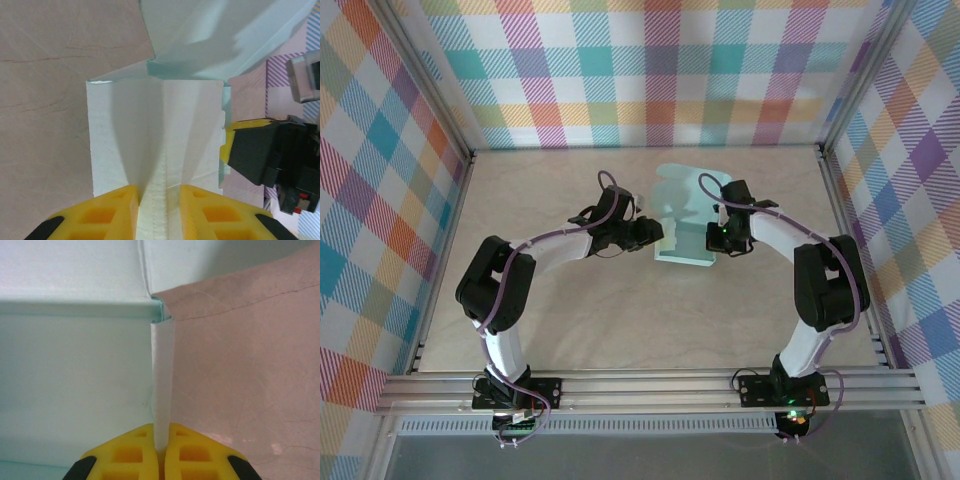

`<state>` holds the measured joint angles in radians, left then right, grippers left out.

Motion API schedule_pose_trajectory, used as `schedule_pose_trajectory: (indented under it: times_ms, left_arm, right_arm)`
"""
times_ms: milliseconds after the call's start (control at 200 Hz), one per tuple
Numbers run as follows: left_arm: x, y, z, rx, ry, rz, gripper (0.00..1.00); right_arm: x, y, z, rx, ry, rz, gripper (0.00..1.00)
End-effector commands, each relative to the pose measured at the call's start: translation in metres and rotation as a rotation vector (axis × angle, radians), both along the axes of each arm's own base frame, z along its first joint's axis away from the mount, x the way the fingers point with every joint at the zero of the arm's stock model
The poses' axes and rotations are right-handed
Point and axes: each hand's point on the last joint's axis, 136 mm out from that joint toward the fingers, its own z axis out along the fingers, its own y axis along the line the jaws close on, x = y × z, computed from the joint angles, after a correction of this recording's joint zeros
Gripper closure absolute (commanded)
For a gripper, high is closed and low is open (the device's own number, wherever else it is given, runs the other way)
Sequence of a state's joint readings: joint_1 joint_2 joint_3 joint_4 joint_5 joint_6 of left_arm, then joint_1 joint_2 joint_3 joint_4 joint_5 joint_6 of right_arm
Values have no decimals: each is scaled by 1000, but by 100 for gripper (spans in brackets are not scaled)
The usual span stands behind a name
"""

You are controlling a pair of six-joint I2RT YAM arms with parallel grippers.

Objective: Fold the paper box

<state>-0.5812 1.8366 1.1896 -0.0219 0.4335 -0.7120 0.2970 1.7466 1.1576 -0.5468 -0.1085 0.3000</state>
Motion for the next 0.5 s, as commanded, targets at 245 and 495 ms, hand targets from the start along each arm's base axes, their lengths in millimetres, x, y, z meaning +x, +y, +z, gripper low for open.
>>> schedule_pose_trajectory:
  times_ms: [245,495]
  left_arm:
    - [-9,-2,-38,93,50,-28,77]
    - [-11,-2,-60,149,112,-1,80]
  right_arm:
    - [6,23,11,84,-18,30,100]
    - [6,27,12,107,-13,30,100]
